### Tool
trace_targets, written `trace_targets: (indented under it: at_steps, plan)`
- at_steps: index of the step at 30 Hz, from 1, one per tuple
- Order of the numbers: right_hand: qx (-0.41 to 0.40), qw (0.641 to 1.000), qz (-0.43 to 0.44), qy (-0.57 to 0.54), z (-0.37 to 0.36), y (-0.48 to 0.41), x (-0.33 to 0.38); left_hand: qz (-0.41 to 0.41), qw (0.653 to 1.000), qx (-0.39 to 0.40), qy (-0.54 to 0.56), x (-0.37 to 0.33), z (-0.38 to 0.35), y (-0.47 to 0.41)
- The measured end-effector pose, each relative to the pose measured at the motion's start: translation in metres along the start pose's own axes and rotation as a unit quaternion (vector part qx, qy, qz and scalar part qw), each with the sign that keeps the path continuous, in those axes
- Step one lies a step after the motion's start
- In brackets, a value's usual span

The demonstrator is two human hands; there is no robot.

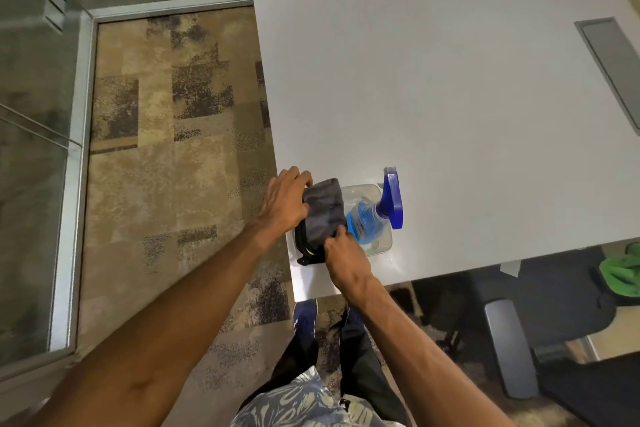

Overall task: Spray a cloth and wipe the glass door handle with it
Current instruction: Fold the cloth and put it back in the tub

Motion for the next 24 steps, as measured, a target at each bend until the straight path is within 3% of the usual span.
trace_targets:
  at_steps: [11, 17, 24]
  plan:
    - [0.05, 0.998, -0.016, -0.016, -0.018, -0.009, -0.003, -0.092, 0.978, 0.05, -0.178, -0.014, -0.02, 0.008]
    - [0.048, 0.999, -0.004, 0.02, -0.015, 0.0, -0.006, -0.084, 0.984, 0.07, -0.144, -0.007, -0.027, 0.009]
    - [-0.022, 0.998, 0.042, 0.046, 0.016, 0.023, 0.01, -0.059, 0.996, 0.036, -0.051, -0.007, -0.006, 0.021]
Point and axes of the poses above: each hand's wrist, its own y-axis away from the middle knuckle, its own z-axis out of the back of the hand, x = y × z, the point moved 10 cm from there along -y, towards the middle knuckle, and after that the axes turned 11 degrees about -z, right-handed, at the moved point
